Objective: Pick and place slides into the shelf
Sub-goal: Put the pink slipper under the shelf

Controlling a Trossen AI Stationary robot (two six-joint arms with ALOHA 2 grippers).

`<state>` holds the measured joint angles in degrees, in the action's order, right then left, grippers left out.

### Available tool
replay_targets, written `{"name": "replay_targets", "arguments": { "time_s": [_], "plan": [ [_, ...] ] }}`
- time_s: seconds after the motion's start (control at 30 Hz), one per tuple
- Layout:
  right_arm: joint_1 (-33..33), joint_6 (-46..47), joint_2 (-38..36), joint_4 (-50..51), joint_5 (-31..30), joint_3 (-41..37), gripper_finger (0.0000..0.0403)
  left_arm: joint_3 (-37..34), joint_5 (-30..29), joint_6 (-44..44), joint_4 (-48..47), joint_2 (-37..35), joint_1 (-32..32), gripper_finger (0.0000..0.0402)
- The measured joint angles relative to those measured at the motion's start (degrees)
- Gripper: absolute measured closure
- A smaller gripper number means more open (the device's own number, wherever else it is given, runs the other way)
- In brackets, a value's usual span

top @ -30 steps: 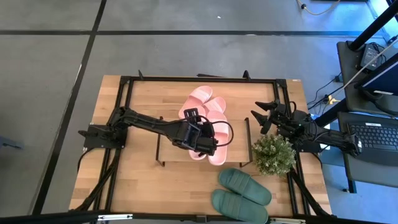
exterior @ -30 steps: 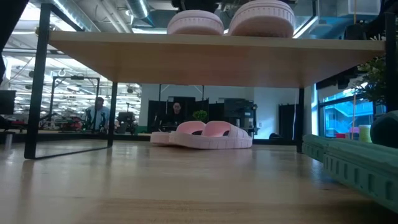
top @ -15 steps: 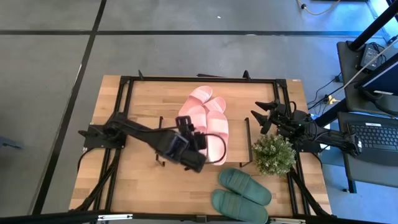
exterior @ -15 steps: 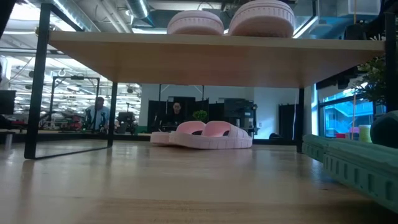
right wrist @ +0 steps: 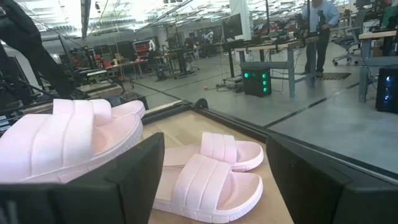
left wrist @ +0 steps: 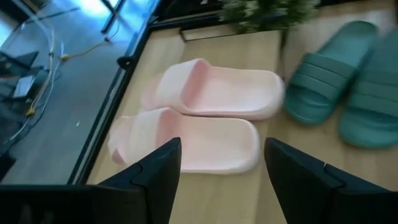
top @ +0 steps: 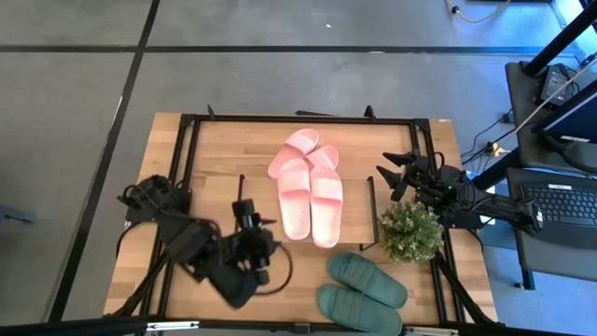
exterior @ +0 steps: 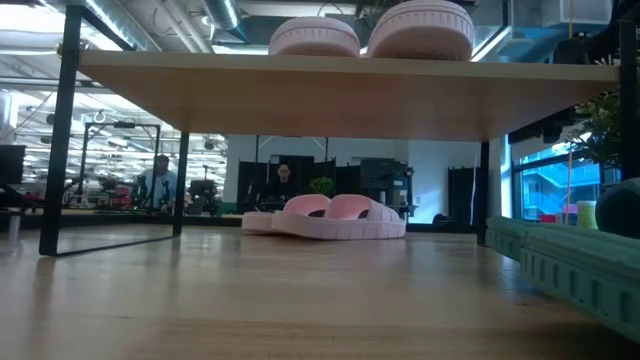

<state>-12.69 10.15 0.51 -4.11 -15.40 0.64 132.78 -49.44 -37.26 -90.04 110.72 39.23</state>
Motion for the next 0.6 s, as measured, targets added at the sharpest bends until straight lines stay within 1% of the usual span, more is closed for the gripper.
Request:
{"name": "replay_targets", "arguments": {
  "time_s": [0.2, 0.33, 0.43, 0.6],
  "plan": [
    [0.0, 0.3, 0.0, 0.0, 0.0, 0.0, 0.0121, -0.1, -0.3, -0.1, 0.0, 0.0, 4.3, 0.0180],
    [0.0, 1.6, 0.0, 0.0, 0.0, 0.0, 0.0121, -0.7, 3.6, -1.9, 1.7, 0.0, 6.2, 0.0180],
    [0.0, 1.6, 0.0, 0.0, 0.0, 0.0, 0.0121, -2.9, 5.0, -4.5, 1.5, 0.1, 7.4, 0.0180],
    [0.0, 1.5, 0.0, 0.0, 0.0, 0.0, 0.0121, -8.7, 3.9, -8.0, 3.1, 0.1, 8.8, 0.0180]
  ]
}}
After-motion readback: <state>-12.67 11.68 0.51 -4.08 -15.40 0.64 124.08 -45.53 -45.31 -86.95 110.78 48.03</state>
